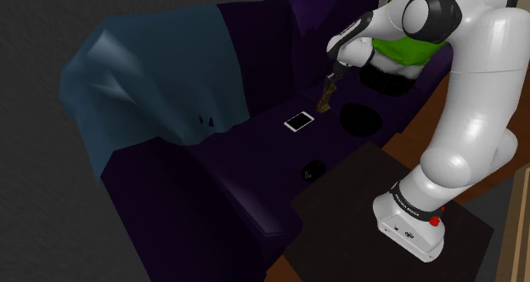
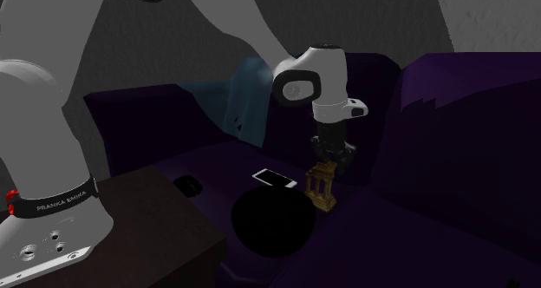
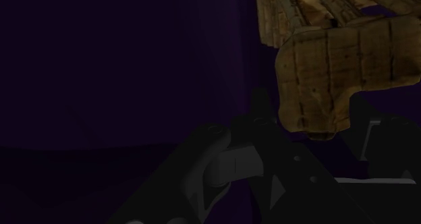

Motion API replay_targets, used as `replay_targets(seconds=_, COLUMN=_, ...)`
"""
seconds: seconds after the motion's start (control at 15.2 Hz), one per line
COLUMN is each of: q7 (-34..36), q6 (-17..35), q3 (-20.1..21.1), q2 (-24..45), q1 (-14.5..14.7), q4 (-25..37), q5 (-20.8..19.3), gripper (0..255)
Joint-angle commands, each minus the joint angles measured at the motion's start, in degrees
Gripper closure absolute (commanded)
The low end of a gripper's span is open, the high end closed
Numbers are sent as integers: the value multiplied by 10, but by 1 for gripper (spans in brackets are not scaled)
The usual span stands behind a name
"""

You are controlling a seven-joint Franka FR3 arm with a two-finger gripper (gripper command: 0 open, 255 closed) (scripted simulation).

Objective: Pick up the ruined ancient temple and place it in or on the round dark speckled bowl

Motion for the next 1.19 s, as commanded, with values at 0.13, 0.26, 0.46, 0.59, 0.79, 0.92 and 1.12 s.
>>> replay_targets(seconds=0.13, q7=0, q6=0, q3=0, q2=0, q1=0, q4=0, q5=0, gripper=255)
replay_targets(seconds=0.26, q7=0, q6=0, q3=0, q2=0, q1=0, q4=0, q5=0, gripper=255)
replay_targets(seconds=0.46, q7=9, q6=-15, q3=-9, q2=-17, q1=7, q4=-1, q5=-12, gripper=255)
replay_targets(seconds=0.59, q7=16, q6=-26, q3=-15, q2=-28, q1=11, q4=-1, q5=-20, gripper=255)
replay_targets(seconds=0.79, q7=26, q6=-42, q3=-23, q2=-44, q1=17, q4=-1, q5=-32, gripper=255)
replay_targets(seconds=0.92, q7=32, q6=-53, q3=-29, q2=-54, q1=21, q4=1, q5=-40, gripper=255)
replay_targets(seconds=1.12, q7=42, q6=-70, q3=-36, q2=-69, q1=26, q4=4, q5=-52, gripper=255)
